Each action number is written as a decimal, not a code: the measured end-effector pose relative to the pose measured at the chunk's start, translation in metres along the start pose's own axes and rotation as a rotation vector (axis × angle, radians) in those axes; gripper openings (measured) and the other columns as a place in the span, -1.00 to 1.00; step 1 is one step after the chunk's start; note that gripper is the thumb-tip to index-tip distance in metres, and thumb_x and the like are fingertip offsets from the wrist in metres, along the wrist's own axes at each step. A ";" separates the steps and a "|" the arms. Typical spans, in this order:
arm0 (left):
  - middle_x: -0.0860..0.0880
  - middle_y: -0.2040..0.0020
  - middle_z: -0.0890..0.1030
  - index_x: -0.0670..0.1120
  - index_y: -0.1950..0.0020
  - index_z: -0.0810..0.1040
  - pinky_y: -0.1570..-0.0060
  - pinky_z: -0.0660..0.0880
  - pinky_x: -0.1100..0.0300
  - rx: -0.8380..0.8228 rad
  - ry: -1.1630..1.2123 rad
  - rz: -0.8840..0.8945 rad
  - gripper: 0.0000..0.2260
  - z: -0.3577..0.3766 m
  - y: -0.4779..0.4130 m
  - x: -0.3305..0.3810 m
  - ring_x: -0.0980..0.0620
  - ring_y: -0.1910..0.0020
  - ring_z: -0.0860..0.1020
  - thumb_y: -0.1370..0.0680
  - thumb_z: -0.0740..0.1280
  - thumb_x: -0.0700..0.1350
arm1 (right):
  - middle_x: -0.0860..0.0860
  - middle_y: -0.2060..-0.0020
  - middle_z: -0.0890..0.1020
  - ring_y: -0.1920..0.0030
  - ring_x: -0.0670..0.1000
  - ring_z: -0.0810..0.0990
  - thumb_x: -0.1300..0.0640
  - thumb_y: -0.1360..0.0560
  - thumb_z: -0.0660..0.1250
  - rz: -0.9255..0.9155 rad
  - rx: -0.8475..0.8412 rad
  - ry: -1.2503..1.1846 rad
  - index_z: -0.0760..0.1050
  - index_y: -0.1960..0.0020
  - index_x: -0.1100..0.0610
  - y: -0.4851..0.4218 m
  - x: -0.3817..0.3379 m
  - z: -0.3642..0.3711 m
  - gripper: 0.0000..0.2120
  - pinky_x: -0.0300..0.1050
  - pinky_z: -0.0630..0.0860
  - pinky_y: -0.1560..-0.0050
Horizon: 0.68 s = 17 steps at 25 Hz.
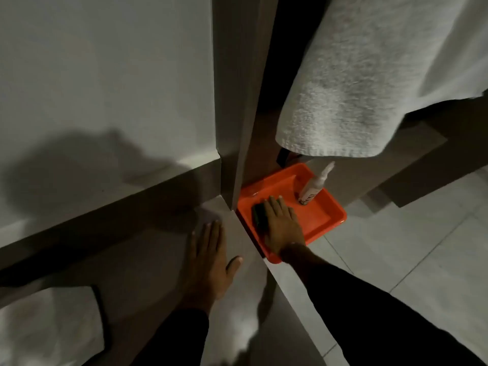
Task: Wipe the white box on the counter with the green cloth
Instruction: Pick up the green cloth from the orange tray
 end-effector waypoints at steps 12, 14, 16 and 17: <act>-0.08 -0.74 -0.02 -0.01 -0.69 -0.15 -0.66 0.05 -0.27 0.044 -0.042 -0.034 -0.12 0.020 -0.006 -0.004 -0.10 -0.71 -0.05 -0.56 0.05 0.47 | 0.12 -0.59 0.02 -0.57 0.13 -0.08 0.09 -0.63 0.03 -0.120 -0.147 0.201 -0.12 -0.58 0.12 -0.036 0.032 0.060 -0.42 0.15 -0.05 -0.54; -0.08 -0.74 0.01 -0.01 -0.69 -0.12 -0.65 0.06 -0.28 0.060 -0.010 -0.038 -0.13 0.020 -0.007 -0.003 -0.09 -0.71 -0.03 -0.56 0.07 0.46 | 0.13 -0.58 0.05 -0.57 0.14 -0.03 0.11 -0.64 0.04 -0.108 -0.138 0.212 -0.08 -0.58 0.12 -0.035 0.034 0.052 -0.44 0.11 -0.08 -0.53; -0.09 -0.73 0.05 -0.02 -0.69 -0.04 -0.65 0.07 -0.28 0.059 0.016 -0.037 -0.15 0.022 -0.007 -0.005 -0.10 -0.71 0.02 -0.57 0.07 0.45 | 0.12 -0.58 0.07 -0.57 0.15 -0.01 0.10 -0.65 0.07 -0.096 -0.099 0.207 -0.07 -0.58 0.11 -0.029 0.027 0.031 -0.43 0.06 -0.08 -0.50; -0.10 -0.73 0.07 -0.04 -0.69 -0.02 -0.64 0.08 -0.28 0.045 0.012 -0.021 -0.16 0.021 -0.005 -0.007 -0.12 -0.71 0.04 -0.57 0.05 0.45 | 0.13 -0.58 0.08 -0.56 0.16 0.00 0.11 -0.65 0.09 -0.076 -0.086 0.198 -0.07 -0.58 0.11 -0.018 0.022 0.015 -0.43 0.05 -0.08 -0.50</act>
Point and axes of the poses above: each hand's wrist, its own y-axis away from the middle knuckle, its own z-axis out of the palm, x = y × z, the point moved 3 cm from there along -y, towards the middle knuckle
